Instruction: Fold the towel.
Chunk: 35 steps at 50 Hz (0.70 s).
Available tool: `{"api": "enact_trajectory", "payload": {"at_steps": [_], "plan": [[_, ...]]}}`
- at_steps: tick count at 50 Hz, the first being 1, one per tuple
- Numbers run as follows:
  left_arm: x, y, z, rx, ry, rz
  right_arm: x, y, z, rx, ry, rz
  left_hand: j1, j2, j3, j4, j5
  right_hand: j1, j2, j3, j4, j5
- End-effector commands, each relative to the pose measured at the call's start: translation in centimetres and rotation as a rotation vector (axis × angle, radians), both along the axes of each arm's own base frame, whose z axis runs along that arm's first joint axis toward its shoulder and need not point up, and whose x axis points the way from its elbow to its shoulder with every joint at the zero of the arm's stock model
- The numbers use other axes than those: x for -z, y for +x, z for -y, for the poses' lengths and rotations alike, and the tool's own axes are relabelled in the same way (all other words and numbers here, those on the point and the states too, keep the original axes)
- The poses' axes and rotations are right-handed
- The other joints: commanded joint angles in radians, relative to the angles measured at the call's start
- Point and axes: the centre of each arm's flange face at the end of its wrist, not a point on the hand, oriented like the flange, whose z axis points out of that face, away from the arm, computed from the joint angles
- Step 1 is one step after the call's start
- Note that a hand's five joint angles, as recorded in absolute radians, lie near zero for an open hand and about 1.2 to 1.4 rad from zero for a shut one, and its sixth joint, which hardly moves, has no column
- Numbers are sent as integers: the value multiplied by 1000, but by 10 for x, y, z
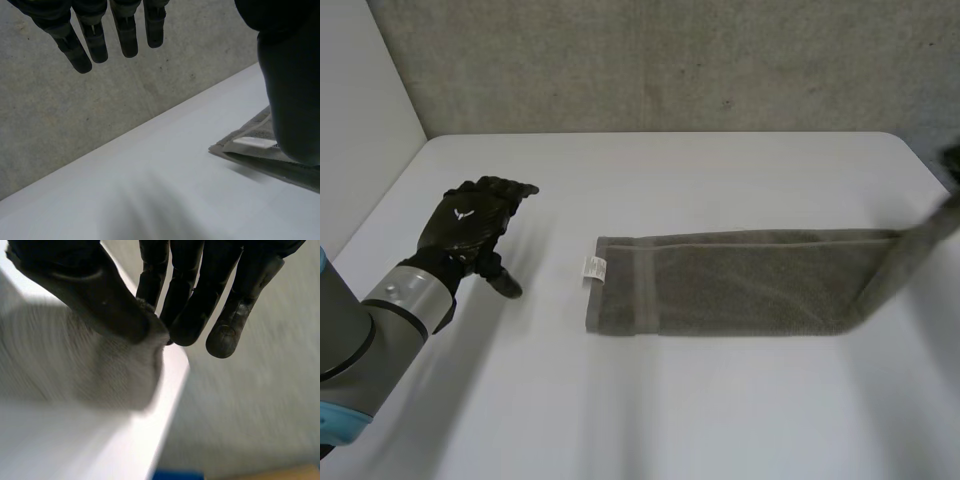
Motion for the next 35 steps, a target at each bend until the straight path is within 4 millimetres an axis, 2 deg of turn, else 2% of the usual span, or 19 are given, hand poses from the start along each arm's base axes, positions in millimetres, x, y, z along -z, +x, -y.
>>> {"api": "enact_trajectory", "payload": {"at_steps": [1,2,4,5,8,16,17,18,19,20,23,25,26,28,30,31,32,34,35], "plan": [[1,-1,-1,4,1,2,-10,202,-104,-511,-44,46,-80,-70,-54,-78,-208,84,108,62,58,68],[1,-1,-1,4,4,3,-10,202,-104,-512,-44,45,-80,-70,-54,-78,-208,84,108,62,58,68],[1,0,0,2,2,2,17,248,-143,-643,-3,34,-80,-70,-54,-78,-208,84,108,62,58,68],[1,0,-1,2,4,3,17,249,-143,-644,-3,34,-80,-70,-54,-78,-208,84,108,62,58,68],[1,0,0,-1,4,3,50,286,-190,-779,65,14,-80,-70,-54,-78,-208,84,108,62,58,68],[2,0,0,2,5,7,68,297,-212,-871,121,29,-80,-70,-54,-78,-208,84,108,62,58,68],[2,-1,-1,4,5,7,66,297,-214,-885,120,34,-80,-70,-54,-78,-208,-307,-283,-330,-334,-324],[2,-1,-1,4,5,7,66,297,-214,-886,120,34,-80,-70,-54,-78,-208,-311,-287,-333,-338,-328],[2,-1,-1,4,5,7,65,295,-216,-885,123,34,-80,-70,-54,-78,-208,-898,-874,-921,-925,-915],[3,0,-1,4,6,7,63,292,-216,-879,123,33,-80,-70,-54,-78,-208,-1138,-1114,-1160,-1164,-1154],[3,0,-1,2,8,8,58,289,-216,-870,118,37,-80,-70,-54,-78,-208,-1138,-1114,-1160,-1164,-1154],[4,0,-2,3,8,9,52,267,-201,-802,127,45,-83,-73,-57,-81,-211,-1138,-1114,-1160,-1164,-1154],[4,0,-2,3,8,9,52,267,-201,-801,128,45,-83,-73,-57,-81,-211,-1138,-1114,-1160,-1164,-1154],[4,0,-2,4,8,9,50,238,-186,-710,164,76,-83,-73,-57,-81,-211,-1138,-1114,-1160,-1164,-1154],[4,0,-2,6,9,11,48,224,-181,-666,180,96,-83,-73,-57,-81,-211,-1138,-1114,-1160,-1164,-1154],[4,0,-3,6,11,11,50,212,-178,-626,204,109,-83,-73,-57,-81,-211,-1138,-1114,-1160,-1164,-1154],[4,0,-3,6,11,11,50,212,-178,-626,204,109,-83,-73,-57,-81,-211,-1138,-1114,-1160,-1164,-1154],[5,-1,-3,7,14,12,60,185,-165,-539,246,119,-83,-73,-57,-81,-211,-1138,-1114,-1160,-1164,-1154],[5,-1,-3,7,14,12,60,184,-165,-538,246,119,-83,-73,-57,-81,-211,-1138,-1114,-1160,-1164,-1154]]}}
